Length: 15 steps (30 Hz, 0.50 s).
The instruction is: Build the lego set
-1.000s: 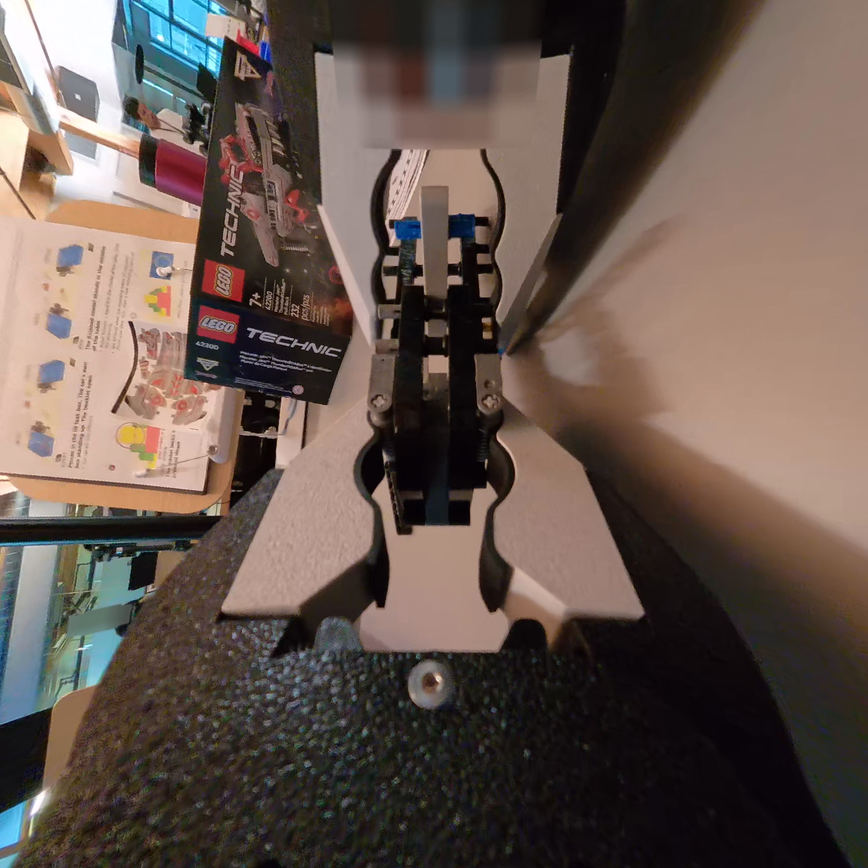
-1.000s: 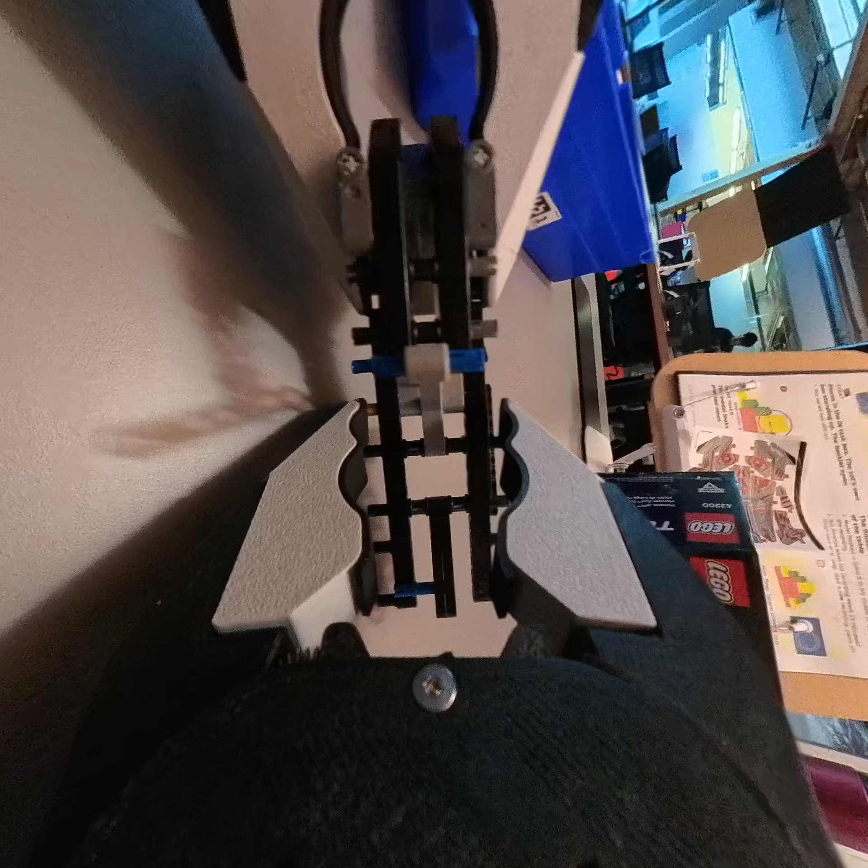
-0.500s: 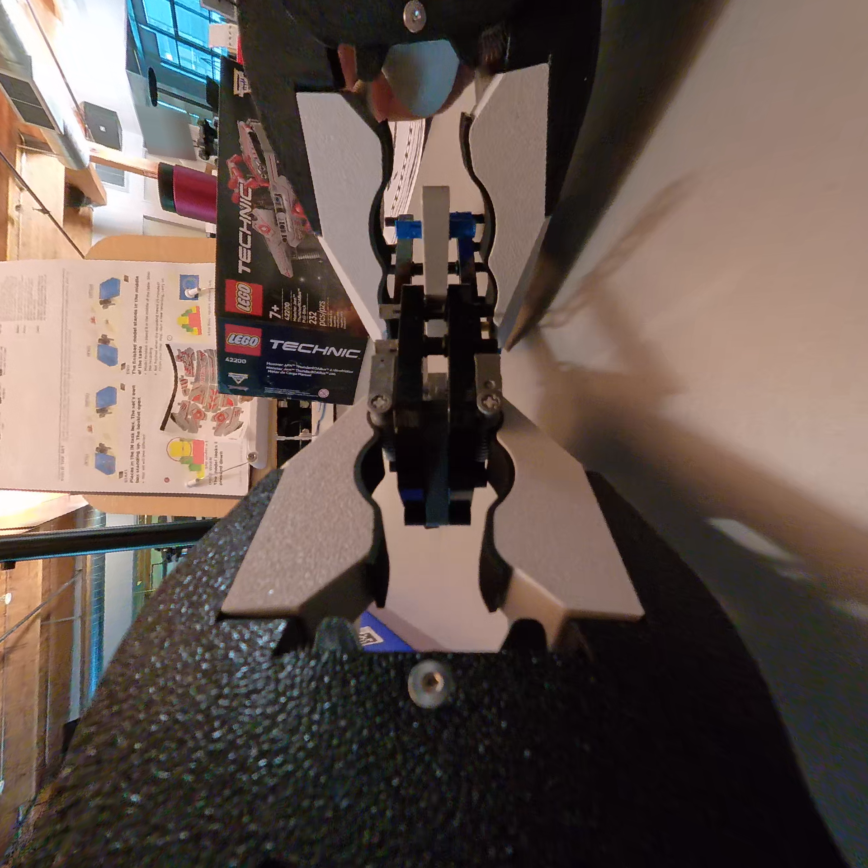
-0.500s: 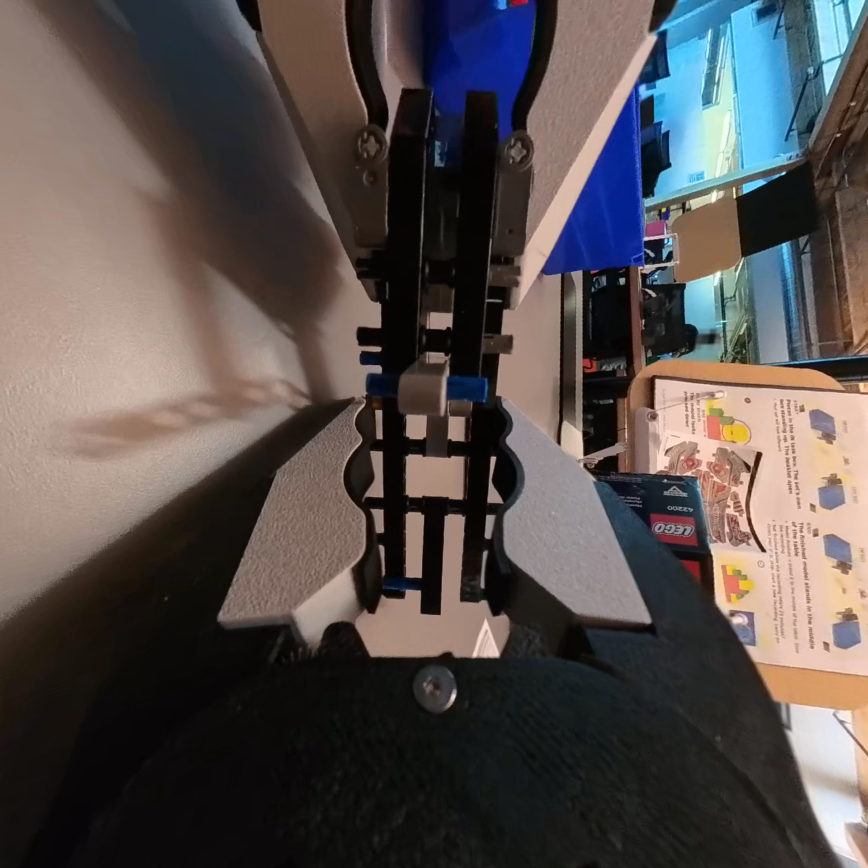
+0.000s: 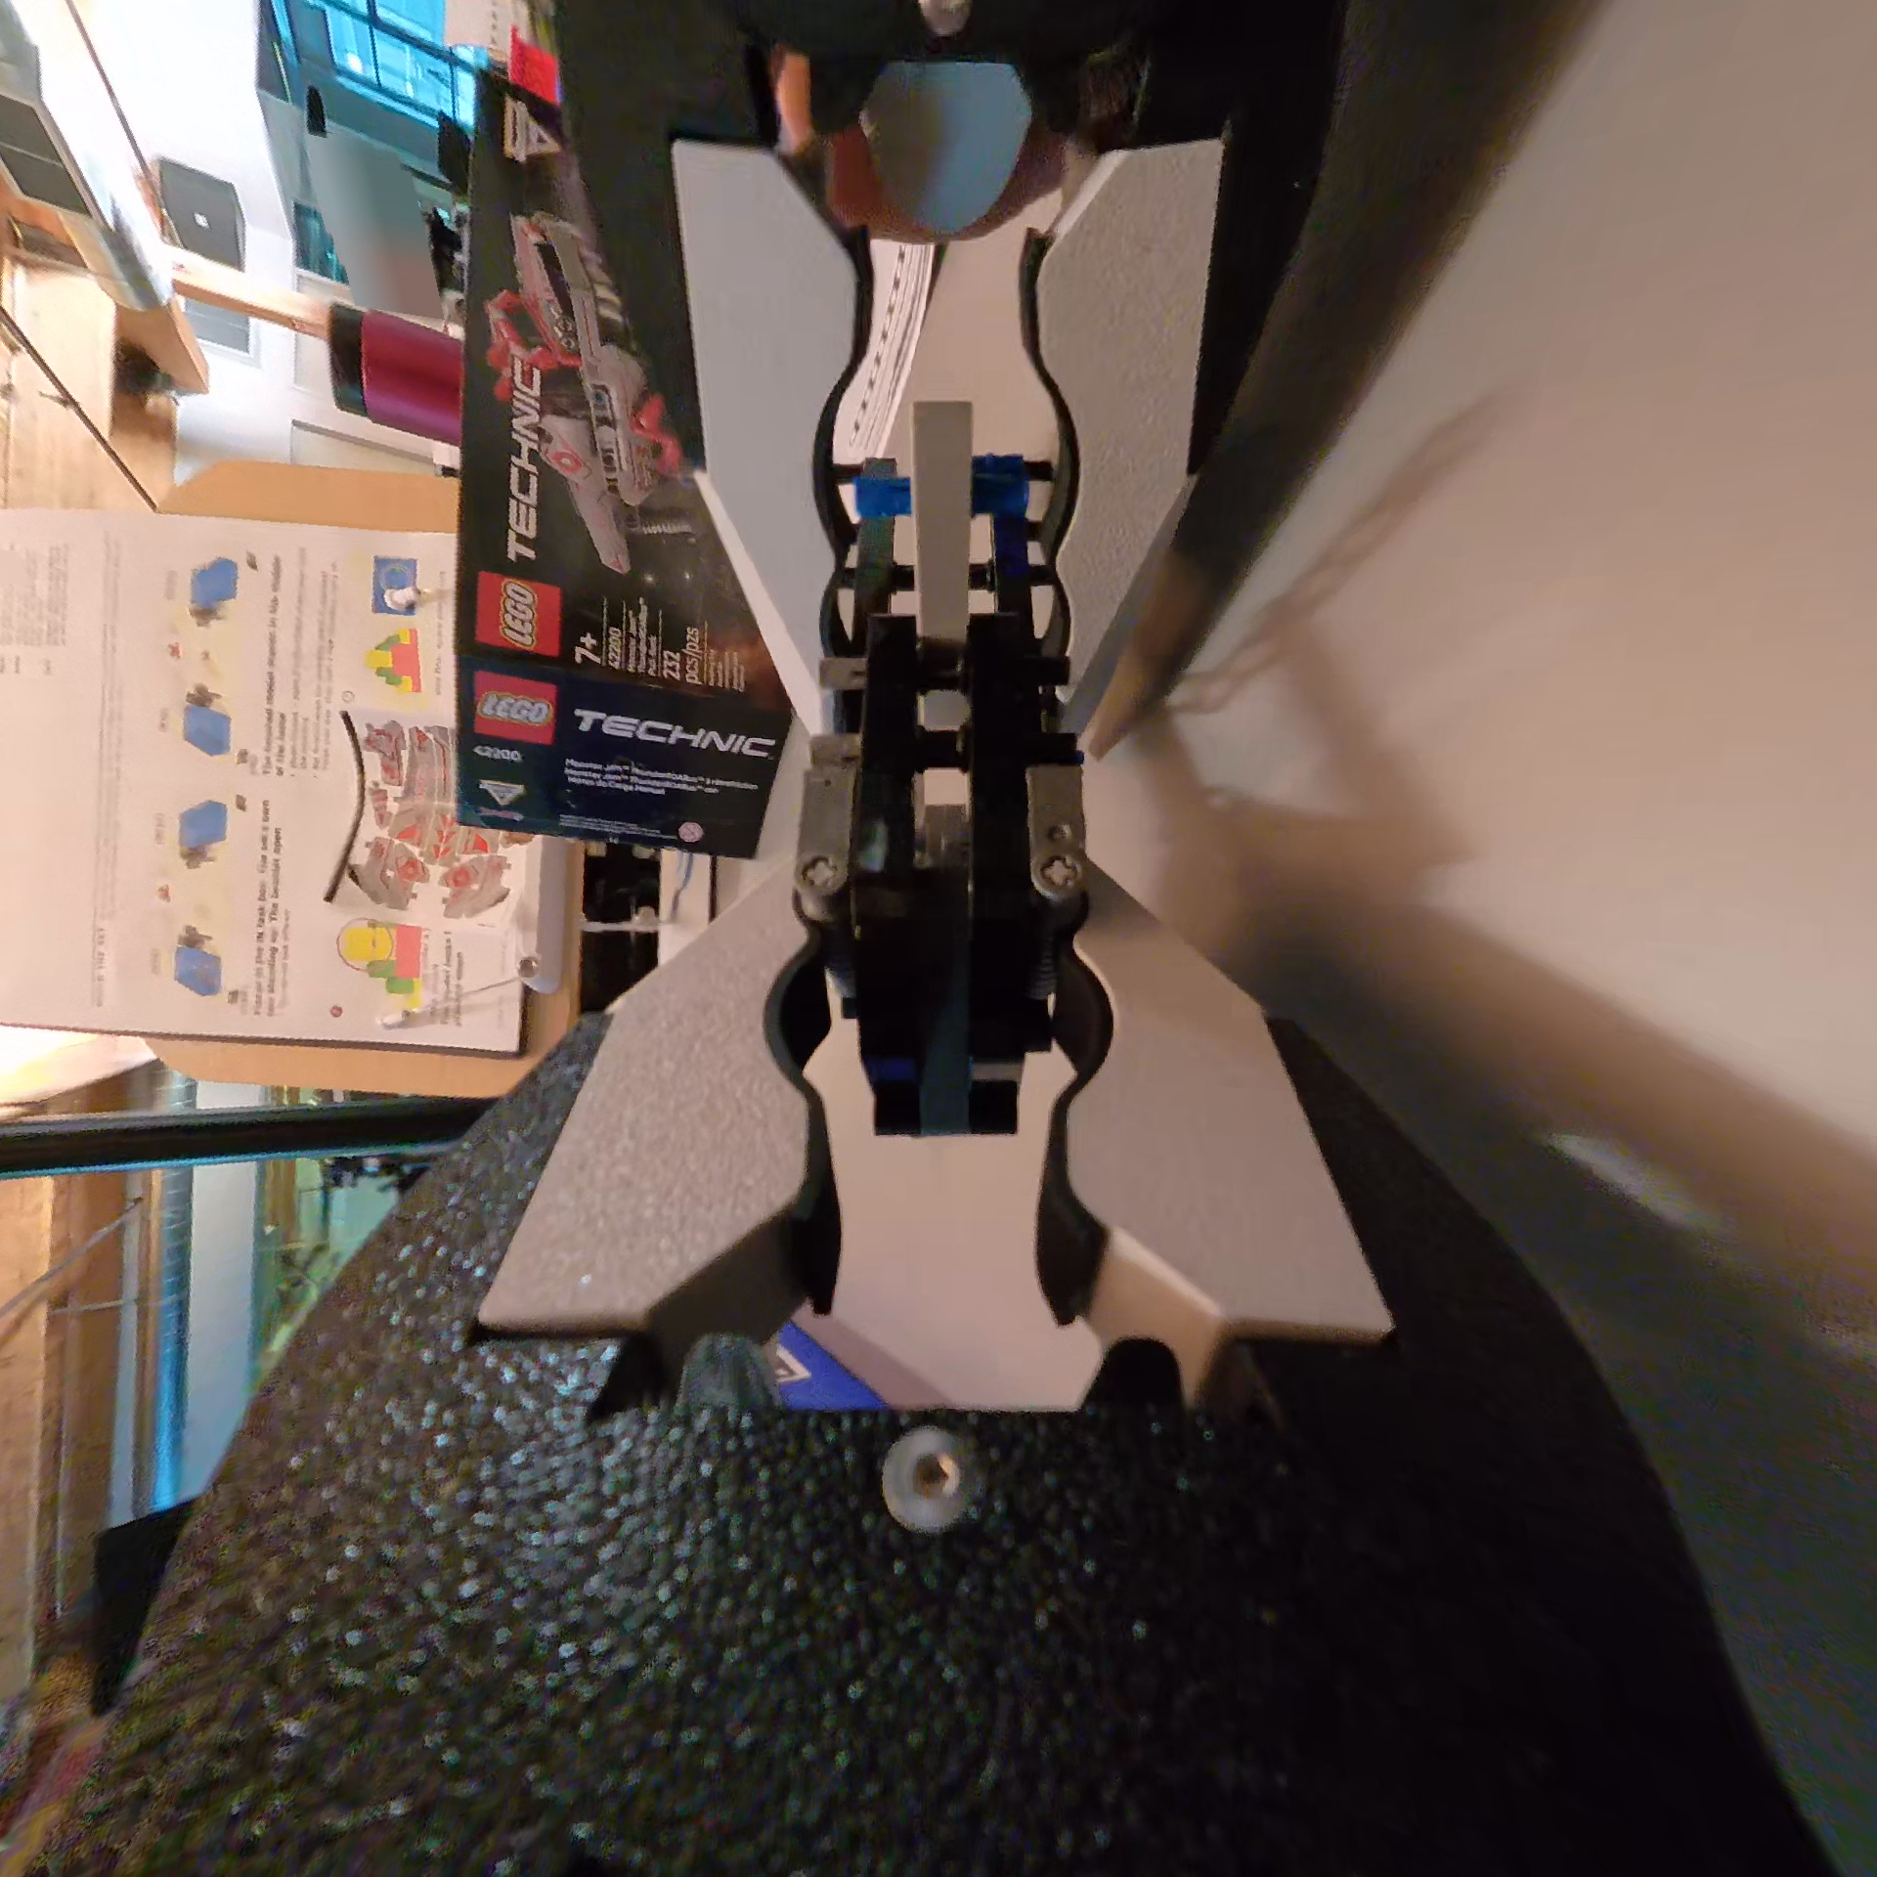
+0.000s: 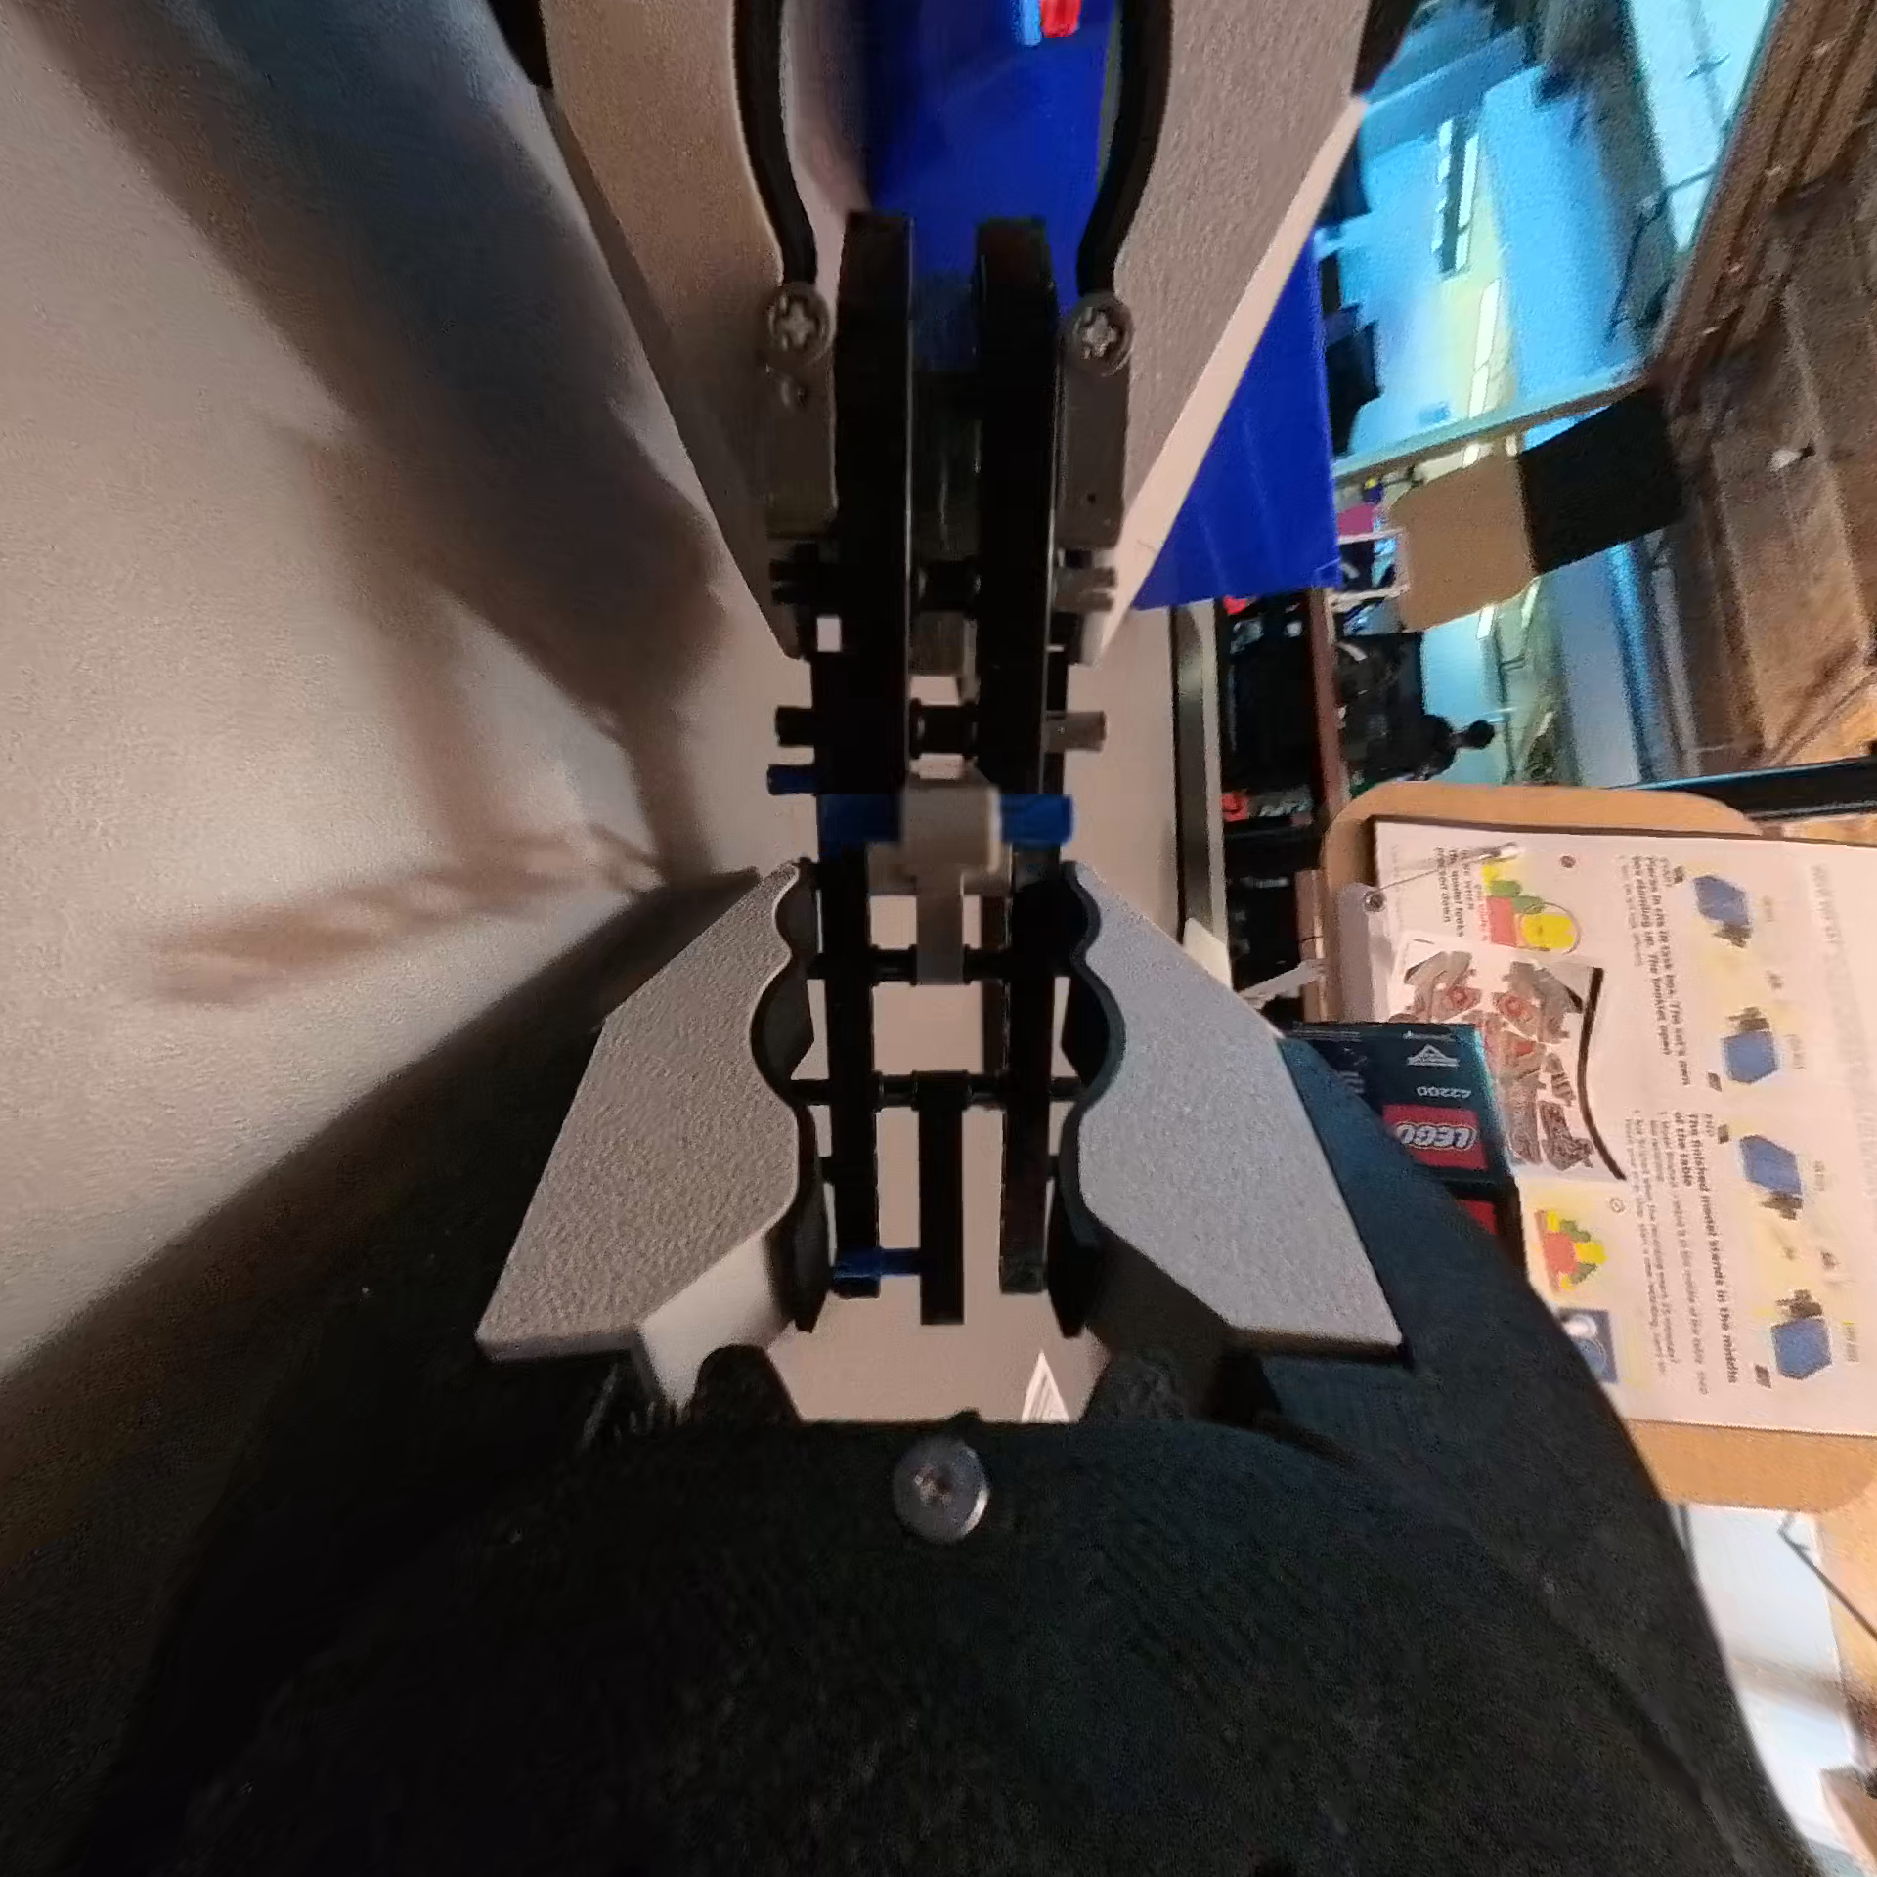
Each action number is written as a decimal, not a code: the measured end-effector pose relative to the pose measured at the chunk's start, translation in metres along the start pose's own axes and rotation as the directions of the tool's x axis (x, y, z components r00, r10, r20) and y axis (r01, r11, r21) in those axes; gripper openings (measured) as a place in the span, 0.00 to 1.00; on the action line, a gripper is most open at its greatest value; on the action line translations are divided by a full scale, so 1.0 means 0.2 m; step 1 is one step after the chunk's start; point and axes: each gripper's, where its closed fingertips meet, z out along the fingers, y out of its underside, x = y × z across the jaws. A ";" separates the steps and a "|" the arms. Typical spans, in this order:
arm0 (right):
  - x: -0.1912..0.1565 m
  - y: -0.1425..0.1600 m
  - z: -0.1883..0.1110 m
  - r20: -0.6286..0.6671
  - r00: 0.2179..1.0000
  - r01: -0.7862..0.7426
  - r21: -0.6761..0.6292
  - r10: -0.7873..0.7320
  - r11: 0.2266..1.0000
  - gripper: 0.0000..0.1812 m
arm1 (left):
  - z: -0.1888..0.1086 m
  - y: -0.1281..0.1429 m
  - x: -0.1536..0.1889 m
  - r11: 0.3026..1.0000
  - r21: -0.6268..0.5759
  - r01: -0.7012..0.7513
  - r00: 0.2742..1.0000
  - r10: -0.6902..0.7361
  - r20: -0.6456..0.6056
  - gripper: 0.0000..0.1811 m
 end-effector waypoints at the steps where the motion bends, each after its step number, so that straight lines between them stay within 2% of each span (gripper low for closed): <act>1: 0.00 0.00 0.00 -0.014 1.000 -0.004 0.009 0.004 1.000 0.25 | 0.00 0.00 0.00 1.000 -0.005 0.019 1.000 -0.019 -0.006 0.21; 8: 0.02 -0.01 0.00 -0.070 0.997 -0.013 0.030 0.016 0.999 0.30 | 0.00 0.01 0.00 1.000 0.005 0.018 1.000 -0.018 -0.004 0.21; 10: 0.02 -0.01 -0.01 -0.074 0.997 0.005 0.028 -0.003 1.000 0.29 | -0.01 0.00 0.00 1.000 0.008 0.009 1.000 -0.009 0.002 0.21; 11: 0.00 -0.01 -0.01 -0.065 0.997 0.039 0.024 -0.037 0.999 0.25 | -0.01 0.00 0.00 1.000 0.010 0.005 1.000 -0.005 0.003 0.21; 13: 0.01 -0.01 -0.01 -0.095 0.991 0.093 0.006 -0.092 0.996 0.24 | -0.01 0.00 0.01 1.000 0.014 0.008 1.000 -0.008 -0.002 0.21; 15: 0.00 -0.02 -0.01 -0.083 0.993 0.082 0.004 -0.081 0.997 0.25 | -0.01 0.00 0.01 1.000 0.021 0.015 1.000 -0.015 -0.005 0.21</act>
